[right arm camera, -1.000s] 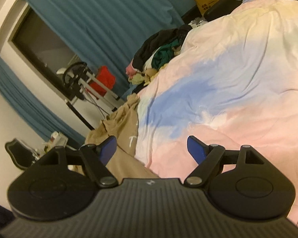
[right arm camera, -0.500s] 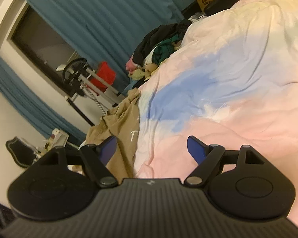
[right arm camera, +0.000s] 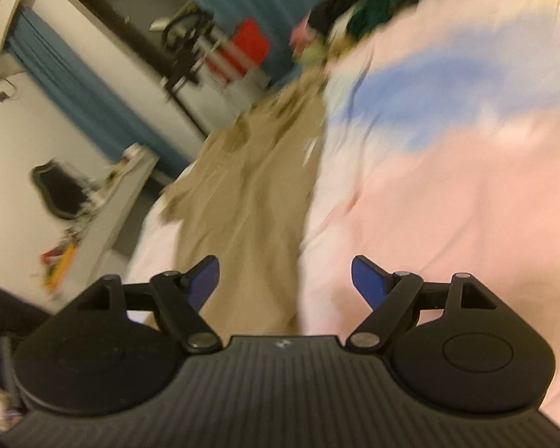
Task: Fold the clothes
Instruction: 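Grasp the opposite side with the left gripper and fold it over the body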
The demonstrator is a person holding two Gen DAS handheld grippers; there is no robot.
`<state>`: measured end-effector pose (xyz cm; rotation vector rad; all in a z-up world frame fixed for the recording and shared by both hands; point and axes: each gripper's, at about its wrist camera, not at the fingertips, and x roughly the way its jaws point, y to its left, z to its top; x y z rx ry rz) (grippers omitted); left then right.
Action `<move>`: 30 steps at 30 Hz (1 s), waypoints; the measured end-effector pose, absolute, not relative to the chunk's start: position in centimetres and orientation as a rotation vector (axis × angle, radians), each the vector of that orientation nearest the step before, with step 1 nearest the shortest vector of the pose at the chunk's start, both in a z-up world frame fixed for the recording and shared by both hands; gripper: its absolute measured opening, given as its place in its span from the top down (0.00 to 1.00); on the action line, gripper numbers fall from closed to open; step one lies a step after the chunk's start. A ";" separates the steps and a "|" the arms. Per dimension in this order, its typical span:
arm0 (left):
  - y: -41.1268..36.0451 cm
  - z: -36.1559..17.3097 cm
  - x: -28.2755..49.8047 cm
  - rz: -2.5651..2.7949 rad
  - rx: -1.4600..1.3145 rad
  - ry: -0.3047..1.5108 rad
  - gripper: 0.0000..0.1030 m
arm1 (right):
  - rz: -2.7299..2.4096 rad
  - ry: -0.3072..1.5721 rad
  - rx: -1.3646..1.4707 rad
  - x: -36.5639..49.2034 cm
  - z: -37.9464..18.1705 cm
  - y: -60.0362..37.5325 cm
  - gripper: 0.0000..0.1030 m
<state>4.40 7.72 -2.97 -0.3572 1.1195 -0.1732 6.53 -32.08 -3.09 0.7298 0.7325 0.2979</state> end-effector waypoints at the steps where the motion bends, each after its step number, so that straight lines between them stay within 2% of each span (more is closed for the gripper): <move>1: 8.0 -3.1 4.3 -0.179 -0.364 1.123 0.93 | 0.326 0.763 0.761 6.8 -3.9 -31.5 0.22; 2: 8.2 -3.1 4.2 -0.188 -0.373 1.121 0.93 | 0.350 0.792 0.783 7.1 -4.5 -30.9 0.23; 4: 8.6 -3.0 4.1 -0.207 -0.390 1.118 0.93 | 0.388 0.857 0.803 7.3 -5.8 -29.5 0.32; 5: 8.8 -3.0 4.0 -0.216 -0.399 1.117 0.89 | 0.396 0.884 0.808 7.4 -6.3 -28.9 0.32; 8: 9.4 -3.2 3.8 -0.241 -0.433 1.107 0.70 | 0.396 0.945 0.822 7.1 -7.6 -27.9 0.32; 10: 9.8 -3.4 3.7 -0.254 -0.478 1.111 0.51 | 0.375 0.965 0.843 6.8 -8.1 -27.8 0.32; 11: 9.9 -3.6 3.8 -0.260 -0.491 1.110 0.49 | 0.374 0.971 0.855 6.8 -8.3 -27.8 0.32; 13: 9.9 -4.0 4.2 -0.267 -0.499 1.112 0.48 | 0.385 0.981 0.877 6.7 -8.6 -27.7 0.33; 15: 9.6 -4.6 4.9 -0.253 -0.499 1.117 0.48 | 0.408 0.994 0.896 6.7 -8.9 -27.3 0.42; 16: 9.5 -4.9 5.2 -0.249 -0.502 1.119 0.48 | 0.421 1.001 0.905 6.7 -9.0 -27.0 0.43; 20: 10.1 -5.5 6.1 -0.285 -0.576 1.115 0.48 | 0.432 1.023 0.861 6.3 -9.2 -26.0 0.44; 24: 10.5 -5.8 6.3 -0.302 -0.605 1.099 0.42 | 0.426 1.022 0.822 5.9 -8.9 -25.5 0.44; 28: 9.2 -6.3 7.0 -0.322 -0.540 1.132 0.45 | 0.416 1.020 0.778 5.7 -8.5 -25.2 0.44; 29: 8.9 -6.4 7.1 -0.320 -0.528 1.139 0.47 | 0.414 1.019 0.768 5.7 -8.3 -25.1 0.47; 30: 8.8 -6.5 7.3 -0.319 -0.525 1.147 0.49 | 0.411 1.019 0.757 5.6 -8.2 -25.1 0.64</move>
